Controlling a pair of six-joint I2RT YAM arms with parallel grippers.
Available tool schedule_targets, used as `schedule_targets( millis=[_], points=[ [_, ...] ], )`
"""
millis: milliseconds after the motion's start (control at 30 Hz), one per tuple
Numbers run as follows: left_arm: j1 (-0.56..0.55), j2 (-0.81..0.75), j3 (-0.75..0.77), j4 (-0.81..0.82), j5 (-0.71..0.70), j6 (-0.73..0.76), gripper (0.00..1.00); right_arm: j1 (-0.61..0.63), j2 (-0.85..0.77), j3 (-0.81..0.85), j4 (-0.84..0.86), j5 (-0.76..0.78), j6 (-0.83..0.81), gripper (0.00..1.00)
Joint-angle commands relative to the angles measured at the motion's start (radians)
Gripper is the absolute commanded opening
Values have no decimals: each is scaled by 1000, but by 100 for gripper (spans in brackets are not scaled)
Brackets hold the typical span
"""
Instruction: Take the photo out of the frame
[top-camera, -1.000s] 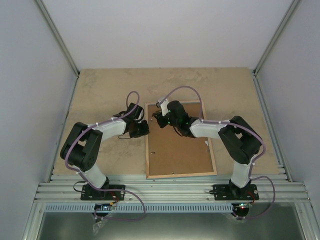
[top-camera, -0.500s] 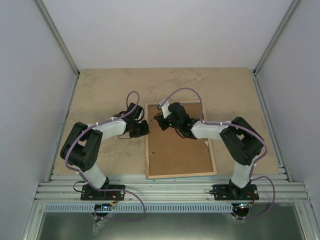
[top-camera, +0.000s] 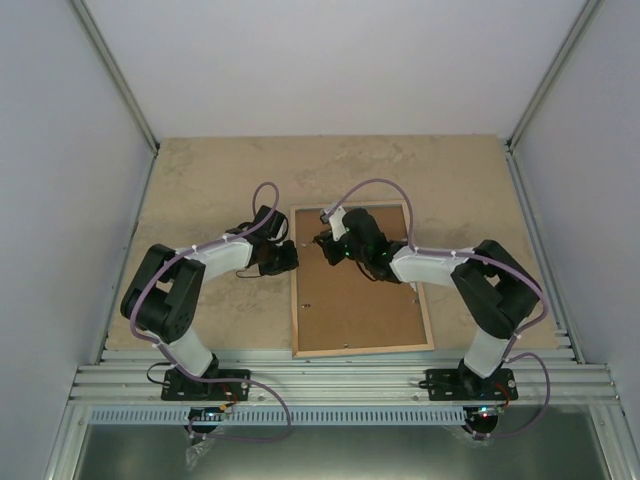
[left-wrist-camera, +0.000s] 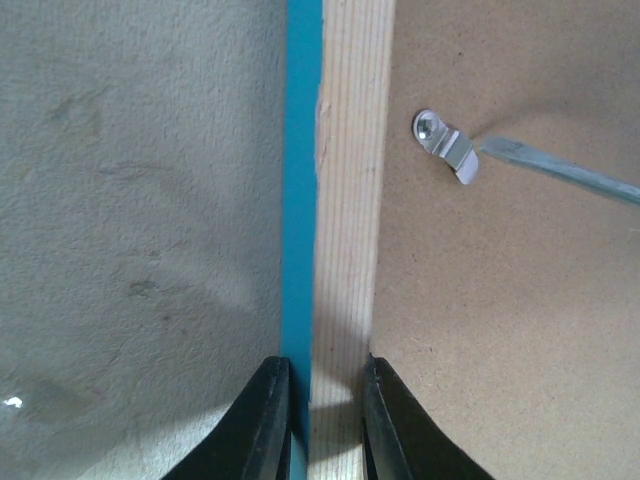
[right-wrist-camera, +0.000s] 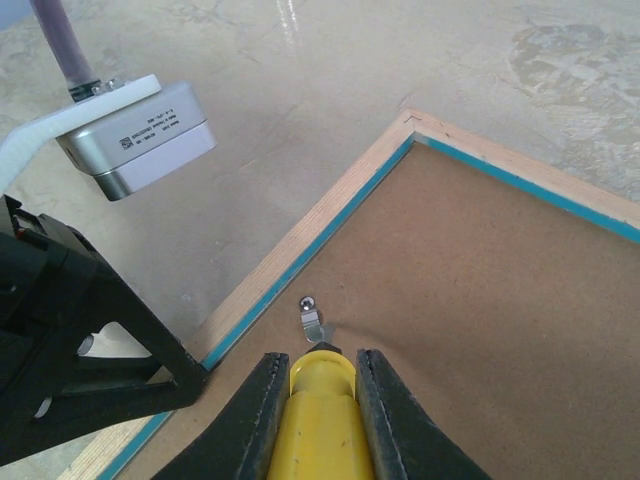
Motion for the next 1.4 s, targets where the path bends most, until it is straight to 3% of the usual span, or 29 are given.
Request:
schedule_targets(
  millis=[0,300,533,767,933,1200,1367],
  points=[
    [-4,13,-10,-48,26,-43,10,1,-58,-19,-2,30,11,0],
    [-4,-41,-59,-14,-16,-167,7,-9,-162,-98,3,87,28,0],
    [-4,-122,-159,51,-39,-401,7,-31,-269,-175,4,95,41,0],
    [-8,-243,-310,184,-35,-678,13,-58,-338,-227,26,74,48,0],
    [-69,-336,-363,211,-88,-818,21,-84,-356,-249,49,35,51,0],
    [-94,-364,-296,72,-156,-758,42,-121,-379,-273,61,-15,42,0],
    [-87,-333,-120,-115,-284,-536,60,-125,-409,-289,56,-23,30,0]
  ],
)
